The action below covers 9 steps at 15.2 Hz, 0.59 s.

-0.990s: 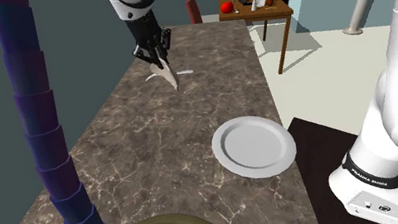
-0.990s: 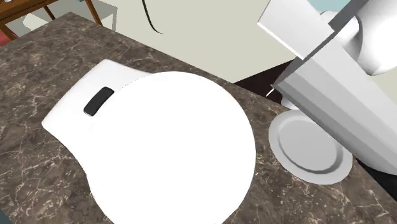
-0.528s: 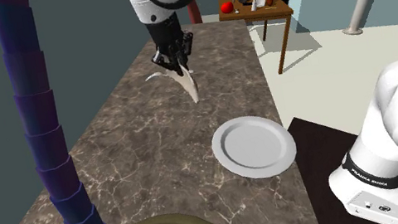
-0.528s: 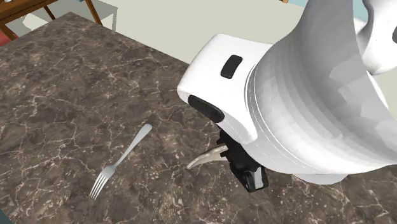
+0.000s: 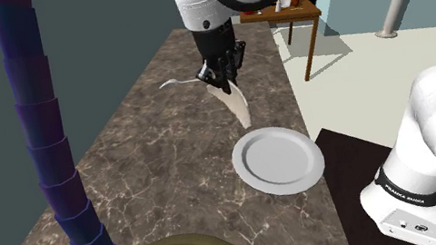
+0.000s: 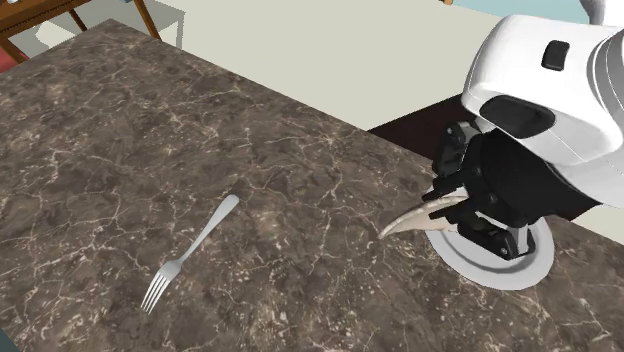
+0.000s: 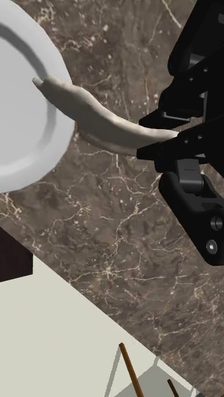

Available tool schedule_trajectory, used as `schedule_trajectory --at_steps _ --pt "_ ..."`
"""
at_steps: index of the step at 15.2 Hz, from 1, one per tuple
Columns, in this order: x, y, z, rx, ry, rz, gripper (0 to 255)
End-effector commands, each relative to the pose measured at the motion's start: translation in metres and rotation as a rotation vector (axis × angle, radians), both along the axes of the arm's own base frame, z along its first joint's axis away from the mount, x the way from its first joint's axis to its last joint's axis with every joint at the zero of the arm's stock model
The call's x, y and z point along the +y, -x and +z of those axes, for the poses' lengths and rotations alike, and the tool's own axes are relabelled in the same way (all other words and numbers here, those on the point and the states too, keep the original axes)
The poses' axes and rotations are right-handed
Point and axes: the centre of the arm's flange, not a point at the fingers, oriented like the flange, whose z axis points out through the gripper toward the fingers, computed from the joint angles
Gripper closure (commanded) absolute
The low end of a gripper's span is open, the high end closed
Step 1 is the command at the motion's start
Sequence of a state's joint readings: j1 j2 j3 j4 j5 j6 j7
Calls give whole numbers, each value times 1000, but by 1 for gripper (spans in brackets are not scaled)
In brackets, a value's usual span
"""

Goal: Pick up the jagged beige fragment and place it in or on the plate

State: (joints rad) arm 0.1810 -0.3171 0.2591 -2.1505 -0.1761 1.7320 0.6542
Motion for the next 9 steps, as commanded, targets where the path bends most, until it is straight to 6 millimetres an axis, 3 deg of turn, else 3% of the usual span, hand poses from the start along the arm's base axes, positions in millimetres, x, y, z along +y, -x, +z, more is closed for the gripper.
schedule_trajectory --at_steps 1,9 --pt "4 26 -1 0 0 -1 255" --pt "22 129 2 0 0 -1 255"
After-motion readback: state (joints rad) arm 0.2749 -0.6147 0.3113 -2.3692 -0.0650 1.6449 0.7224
